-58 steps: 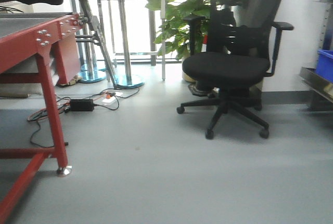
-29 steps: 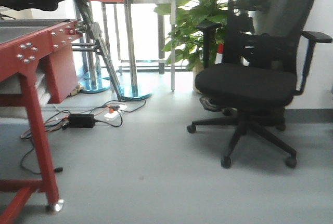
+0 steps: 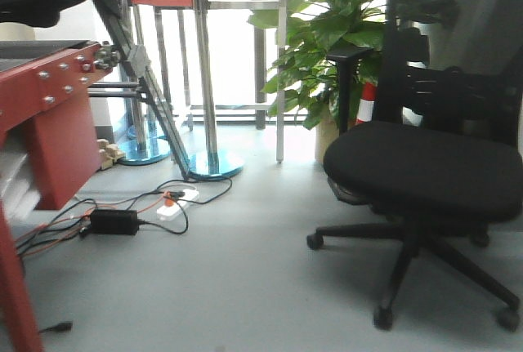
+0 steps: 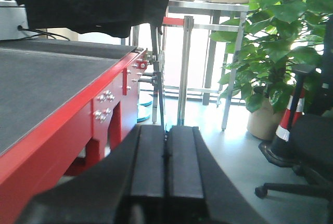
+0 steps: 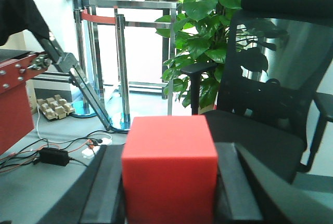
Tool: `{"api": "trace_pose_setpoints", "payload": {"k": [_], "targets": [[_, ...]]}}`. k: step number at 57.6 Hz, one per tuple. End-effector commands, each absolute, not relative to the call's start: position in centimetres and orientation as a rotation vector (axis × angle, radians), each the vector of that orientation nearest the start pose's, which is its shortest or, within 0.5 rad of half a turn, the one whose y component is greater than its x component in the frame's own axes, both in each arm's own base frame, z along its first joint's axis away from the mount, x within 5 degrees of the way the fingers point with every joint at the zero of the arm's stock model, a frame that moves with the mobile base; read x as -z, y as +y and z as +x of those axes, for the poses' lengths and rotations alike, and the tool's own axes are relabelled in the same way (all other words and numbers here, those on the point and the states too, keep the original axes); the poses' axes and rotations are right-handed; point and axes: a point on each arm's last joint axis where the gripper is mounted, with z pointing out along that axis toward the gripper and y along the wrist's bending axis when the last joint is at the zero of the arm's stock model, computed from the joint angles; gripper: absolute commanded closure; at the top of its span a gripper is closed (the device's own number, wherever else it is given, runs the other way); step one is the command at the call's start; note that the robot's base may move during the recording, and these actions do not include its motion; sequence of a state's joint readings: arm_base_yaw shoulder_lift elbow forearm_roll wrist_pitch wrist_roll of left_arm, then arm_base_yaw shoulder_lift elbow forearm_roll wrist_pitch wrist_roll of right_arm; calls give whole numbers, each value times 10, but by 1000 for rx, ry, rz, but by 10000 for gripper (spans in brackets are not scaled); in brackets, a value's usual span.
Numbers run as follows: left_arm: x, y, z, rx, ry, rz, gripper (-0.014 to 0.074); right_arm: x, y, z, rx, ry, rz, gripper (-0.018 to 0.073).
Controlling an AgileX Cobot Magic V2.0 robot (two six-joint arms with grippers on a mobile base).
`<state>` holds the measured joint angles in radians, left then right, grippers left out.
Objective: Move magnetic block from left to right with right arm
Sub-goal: 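Turn the base past the black chair toward the other table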
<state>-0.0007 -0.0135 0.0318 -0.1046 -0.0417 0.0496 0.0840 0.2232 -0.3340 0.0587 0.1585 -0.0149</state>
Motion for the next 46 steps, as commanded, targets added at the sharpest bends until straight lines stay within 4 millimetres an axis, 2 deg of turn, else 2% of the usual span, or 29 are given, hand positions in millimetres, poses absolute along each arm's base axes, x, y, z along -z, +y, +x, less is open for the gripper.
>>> {"api": "trace_pose_setpoints", "payload": {"k": [1,46], "targets": [[-212,1,55,42,1369,-47,722,-314,6,64,-102,1425,-33,218],[-212,1,55,42,1369,-47,722,-314,6,64,-101,1427,-33,218]]}}
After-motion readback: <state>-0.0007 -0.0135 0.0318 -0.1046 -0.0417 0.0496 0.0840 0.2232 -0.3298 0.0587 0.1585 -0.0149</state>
